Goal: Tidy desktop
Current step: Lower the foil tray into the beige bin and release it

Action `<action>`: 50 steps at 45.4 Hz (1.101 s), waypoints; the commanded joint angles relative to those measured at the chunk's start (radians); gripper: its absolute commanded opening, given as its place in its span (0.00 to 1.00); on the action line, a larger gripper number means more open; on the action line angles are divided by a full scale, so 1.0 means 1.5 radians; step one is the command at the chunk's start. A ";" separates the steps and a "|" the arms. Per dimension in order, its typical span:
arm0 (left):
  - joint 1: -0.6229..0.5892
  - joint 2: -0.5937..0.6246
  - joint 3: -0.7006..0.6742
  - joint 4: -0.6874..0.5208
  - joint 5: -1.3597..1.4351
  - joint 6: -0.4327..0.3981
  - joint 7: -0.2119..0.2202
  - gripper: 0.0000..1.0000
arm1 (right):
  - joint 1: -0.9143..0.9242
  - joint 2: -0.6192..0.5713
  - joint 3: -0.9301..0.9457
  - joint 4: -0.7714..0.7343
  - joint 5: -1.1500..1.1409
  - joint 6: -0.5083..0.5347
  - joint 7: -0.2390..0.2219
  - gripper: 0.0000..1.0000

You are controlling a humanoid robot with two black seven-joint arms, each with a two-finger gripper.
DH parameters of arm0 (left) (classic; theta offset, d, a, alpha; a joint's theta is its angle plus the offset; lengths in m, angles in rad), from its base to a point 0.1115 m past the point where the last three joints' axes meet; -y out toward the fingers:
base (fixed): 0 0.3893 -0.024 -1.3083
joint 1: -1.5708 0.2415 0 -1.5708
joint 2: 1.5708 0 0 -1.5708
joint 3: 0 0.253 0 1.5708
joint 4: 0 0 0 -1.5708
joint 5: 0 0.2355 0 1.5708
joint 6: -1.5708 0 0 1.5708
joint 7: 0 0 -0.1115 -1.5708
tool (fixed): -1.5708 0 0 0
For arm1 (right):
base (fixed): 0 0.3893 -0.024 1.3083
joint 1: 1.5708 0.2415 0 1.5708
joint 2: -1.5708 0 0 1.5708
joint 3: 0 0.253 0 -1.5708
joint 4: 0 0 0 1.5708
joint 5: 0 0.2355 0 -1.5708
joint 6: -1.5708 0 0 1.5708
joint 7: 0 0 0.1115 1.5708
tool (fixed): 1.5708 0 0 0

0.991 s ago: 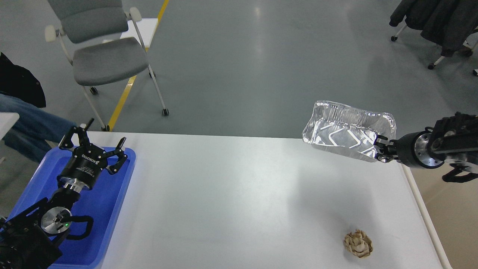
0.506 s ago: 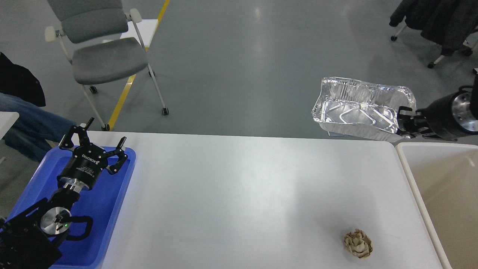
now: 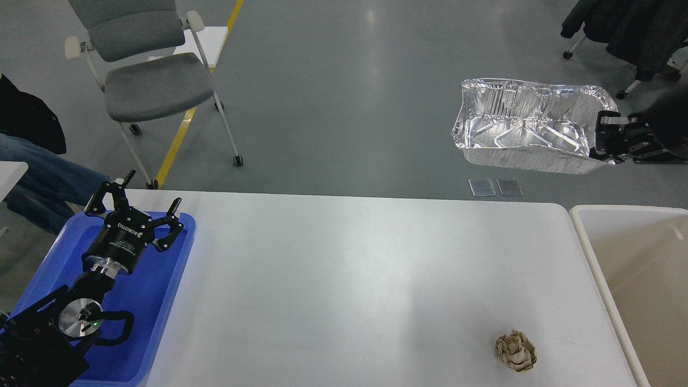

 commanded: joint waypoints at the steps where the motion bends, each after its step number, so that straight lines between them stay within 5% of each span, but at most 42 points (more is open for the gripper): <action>1: 0.000 0.000 0.000 0.000 0.000 0.000 0.000 0.99 | -0.027 -0.034 -0.010 -0.041 -0.023 0.008 0.000 0.00; 26: 0.000 0.000 0.000 0.000 0.000 0.000 0.000 0.99 | -0.330 -0.285 0.016 -0.348 -0.046 0.022 0.003 0.00; 50: 0.000 0.000 0.000 0.001 0.000 0.000 0.000 0.99 | -0.726 -0.327 0.285 -0.554 -0.036 0.014 0.002 0.00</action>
